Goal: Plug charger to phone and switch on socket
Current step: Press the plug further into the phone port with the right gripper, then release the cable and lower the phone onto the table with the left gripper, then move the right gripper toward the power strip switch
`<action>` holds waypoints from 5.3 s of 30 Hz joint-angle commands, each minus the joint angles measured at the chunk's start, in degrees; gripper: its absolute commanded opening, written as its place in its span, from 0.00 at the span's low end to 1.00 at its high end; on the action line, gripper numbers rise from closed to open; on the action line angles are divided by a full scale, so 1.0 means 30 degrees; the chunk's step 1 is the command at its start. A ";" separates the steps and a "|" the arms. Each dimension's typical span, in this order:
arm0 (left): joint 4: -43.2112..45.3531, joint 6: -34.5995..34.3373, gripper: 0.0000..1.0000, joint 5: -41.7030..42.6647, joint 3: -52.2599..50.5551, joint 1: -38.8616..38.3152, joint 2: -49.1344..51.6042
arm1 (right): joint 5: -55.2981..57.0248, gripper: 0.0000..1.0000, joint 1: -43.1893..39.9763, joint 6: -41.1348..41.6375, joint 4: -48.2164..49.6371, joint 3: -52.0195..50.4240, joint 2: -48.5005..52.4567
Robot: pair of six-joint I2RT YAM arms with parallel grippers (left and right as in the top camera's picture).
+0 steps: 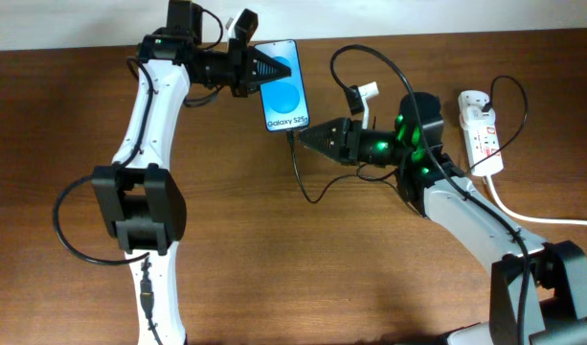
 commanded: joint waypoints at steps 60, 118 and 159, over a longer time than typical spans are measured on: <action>-0.0036 0.1195 0.00 -0.2076 0.0219 -0.0328 -0.0153 | 0.0321 0.91 -0.0124 -0.0255 -0.0299 0.0627 0.0109; -0.6470 -0.0015 0.45 -2.5092 0.0138 0.1064 0.2878 | 0.4918 0.98 -0.1712 -0.8262 -1.3981 0.0787 -0.0430; -0.6411 -0.0022 0.99 -2.5077 0.0080 0.2492 -0.1909 | 1.4761 0.98 -1.3828 -1.6764 -3.2691 0.9792 -0.5836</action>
